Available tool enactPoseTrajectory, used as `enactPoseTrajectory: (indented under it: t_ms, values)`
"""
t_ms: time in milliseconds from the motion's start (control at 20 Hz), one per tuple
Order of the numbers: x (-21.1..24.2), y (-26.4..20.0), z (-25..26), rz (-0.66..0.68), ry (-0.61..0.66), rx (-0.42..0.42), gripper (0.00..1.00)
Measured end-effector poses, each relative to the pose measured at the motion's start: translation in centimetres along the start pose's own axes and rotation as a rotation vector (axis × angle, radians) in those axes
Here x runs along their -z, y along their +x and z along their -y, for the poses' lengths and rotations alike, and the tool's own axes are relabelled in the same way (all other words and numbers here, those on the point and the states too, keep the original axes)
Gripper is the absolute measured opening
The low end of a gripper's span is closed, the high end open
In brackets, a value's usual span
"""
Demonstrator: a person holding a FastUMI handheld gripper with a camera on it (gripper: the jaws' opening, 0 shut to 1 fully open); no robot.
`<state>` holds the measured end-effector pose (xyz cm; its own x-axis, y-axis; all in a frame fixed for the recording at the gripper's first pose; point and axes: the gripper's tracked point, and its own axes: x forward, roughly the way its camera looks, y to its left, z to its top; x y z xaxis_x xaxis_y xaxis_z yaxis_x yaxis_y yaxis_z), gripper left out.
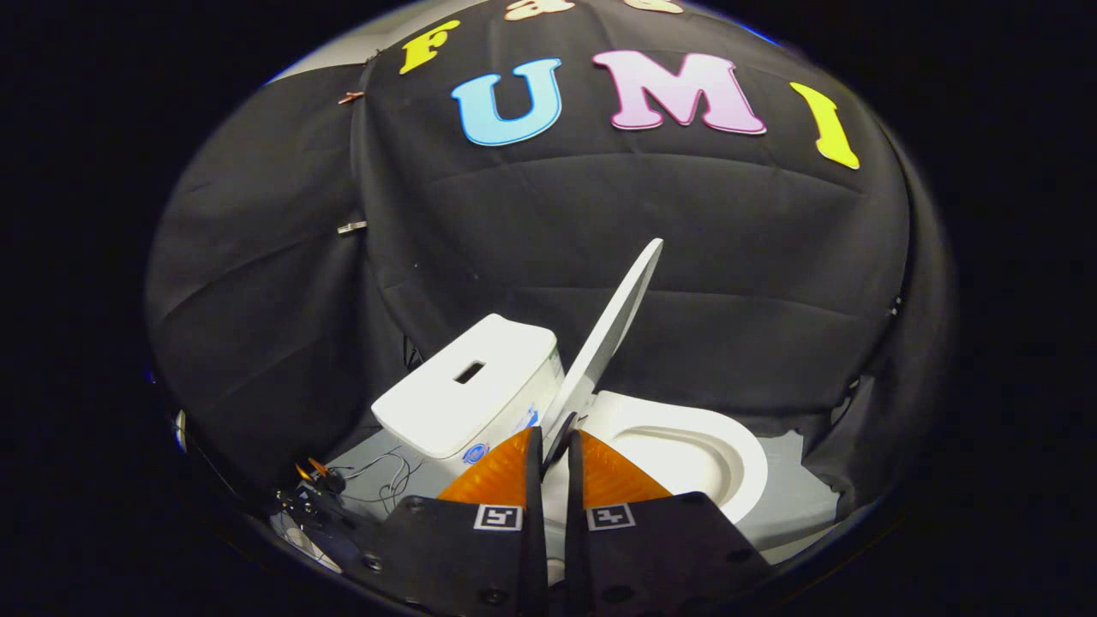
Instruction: Open the toilet lid.
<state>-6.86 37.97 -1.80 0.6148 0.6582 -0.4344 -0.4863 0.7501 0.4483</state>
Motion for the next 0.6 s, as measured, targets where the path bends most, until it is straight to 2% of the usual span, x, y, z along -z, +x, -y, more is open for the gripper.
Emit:
enactPoseTrajectory:
  t_ms: [350,400,550,600]
  values:
    - [-1.3,1.2,-4.5,-0.008,-0.021,-0.084,0.13]
    - [-1.6,1.5,-5.0,-0.002,-0.028,-0.09,0.18]
    - [-2.0,2.2,-6.9,-0.002,-0.041,-0.124,0.18]
    - [-2.1,2.6,-8.2,-0.007,-0.035,-0.166,0.18]
